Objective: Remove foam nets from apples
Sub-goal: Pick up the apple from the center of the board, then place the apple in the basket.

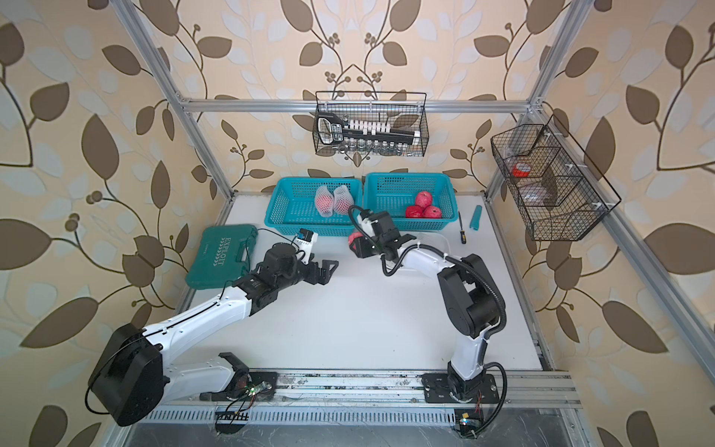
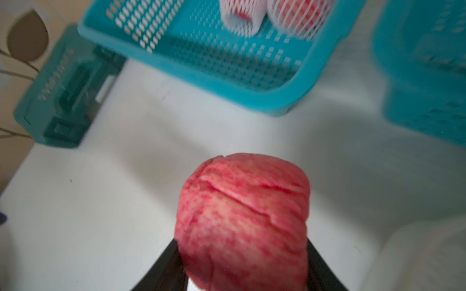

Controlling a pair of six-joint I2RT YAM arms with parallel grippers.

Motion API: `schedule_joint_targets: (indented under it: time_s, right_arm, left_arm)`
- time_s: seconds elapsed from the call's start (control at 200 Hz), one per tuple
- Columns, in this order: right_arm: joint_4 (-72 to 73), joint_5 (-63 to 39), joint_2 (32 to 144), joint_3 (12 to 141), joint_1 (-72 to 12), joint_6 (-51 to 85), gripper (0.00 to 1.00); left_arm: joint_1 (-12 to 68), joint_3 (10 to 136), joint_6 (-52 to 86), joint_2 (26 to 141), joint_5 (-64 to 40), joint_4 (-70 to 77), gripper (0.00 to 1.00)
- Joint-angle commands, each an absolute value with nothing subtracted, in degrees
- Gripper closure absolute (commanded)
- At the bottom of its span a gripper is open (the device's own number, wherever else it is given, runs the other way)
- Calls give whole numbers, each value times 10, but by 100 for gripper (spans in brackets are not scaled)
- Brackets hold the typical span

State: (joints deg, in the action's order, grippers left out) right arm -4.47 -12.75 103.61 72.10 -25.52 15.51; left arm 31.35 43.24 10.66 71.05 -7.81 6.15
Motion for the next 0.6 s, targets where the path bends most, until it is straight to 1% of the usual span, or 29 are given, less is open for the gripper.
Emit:
schedule_joint_targets:
  time_s: [0.0, 0.195, 0.29, 0.385, 0.535, 0.595]
  right_arm:
    - [-37, -161, 1005, 765, -214, 176, 66]
    - [-79, -125, 1035, 824, -94, 172, 66]
    - [-99, -67, 1062, 860, -42, 159, 66]
    - [-101, -40, 1099, 893, -9, 148, 66]
    - [-104, 12, 1169, 959, 17, 135, 66]
    - [-108, 21, 1199, 992, 26, 136, 63]
  left_arm:
    - [321, 503, 75, 740, -137, 101, 1]
    - [357, 548, 70, 786, -133, 86, 1]
    - [358, 544, 79, 792, -136, 83, 1]
    - [358, 528, 81, 787, -122, 80, 1]
    - [358, 517, 73, 778, -99, 53, 1]
    - [358, 515, 68, 774, -93, 45, 1]
